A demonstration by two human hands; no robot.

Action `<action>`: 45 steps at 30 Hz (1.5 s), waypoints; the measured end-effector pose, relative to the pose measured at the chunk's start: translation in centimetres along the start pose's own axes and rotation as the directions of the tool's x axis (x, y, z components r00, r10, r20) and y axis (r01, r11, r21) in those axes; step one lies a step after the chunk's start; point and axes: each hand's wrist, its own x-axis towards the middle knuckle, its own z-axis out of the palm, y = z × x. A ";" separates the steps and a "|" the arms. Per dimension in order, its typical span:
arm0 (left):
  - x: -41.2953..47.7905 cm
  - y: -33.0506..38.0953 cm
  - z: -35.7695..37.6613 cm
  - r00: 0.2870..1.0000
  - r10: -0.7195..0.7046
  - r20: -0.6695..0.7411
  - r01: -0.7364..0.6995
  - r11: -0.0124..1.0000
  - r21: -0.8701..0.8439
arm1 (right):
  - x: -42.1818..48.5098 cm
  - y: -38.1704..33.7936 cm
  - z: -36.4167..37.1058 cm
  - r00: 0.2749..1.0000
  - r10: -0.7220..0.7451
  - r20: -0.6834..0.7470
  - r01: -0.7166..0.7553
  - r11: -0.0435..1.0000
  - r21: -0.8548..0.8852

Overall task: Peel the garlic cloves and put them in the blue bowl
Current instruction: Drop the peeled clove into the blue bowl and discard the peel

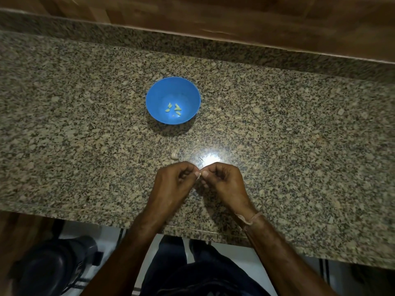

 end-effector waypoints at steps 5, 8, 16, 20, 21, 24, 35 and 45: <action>-0.5 0.0 0.6 0.999 -0.041 0.024 0.042 0.998 -0.044 | -0.9 -0.3 0.5 0.984 0.178 0.033 -0.180 0.945 0.271; -0.8 -0.5 1.5 0.999 -0.044 -0.024 0.045 0.998 0.035 | -1.2 -0.4 0.6 0.959 0.275 0.072 -0.282 0.881 0.380; -0.2 -0.6 2.7 0.981 -0.174 -0.085 0.170 0.984 -0.049 | -0.6 0.1 0.4 0.942 0.325 0.082 -0.326 0.829 0.454; 0.4 -1.2 3.3 0.943 -0.301 -0.141 0.280 0.948 -0.153 | -0.5 0.1 0.3 0.945 0.324 0.039 -0.312 0.863 0.398; 0.4 -1.5 3.4 0.934 -0.320 -0.157 0.298 0.943 -0.150 | -0.5 0.2 0.4 0.945 0.326 0.031 -0.311 0.863 0.399; 0.4 -2.1 3.5 0.916 -0.362 -0.172 0.350 0.931 -0.101 | -0.5 0.3 0.6 0.941 0.338 0.011 -0.310 0.850 0.426; -0.2 -2.0 3.8 0.929 -0.366 -0.044 0.333 0.885 -0.327 | -0.5 0.8 0.6 0.960 0.275 -0.061 -0.231 0.893 0.386; -0.4 -2.0 4.5 0.907 -0.422 -0.006 0.363 0.788 -0.497 | -0.3 0.8 1.2 0.909 0.415 0.028 -0.362 0.756 0.545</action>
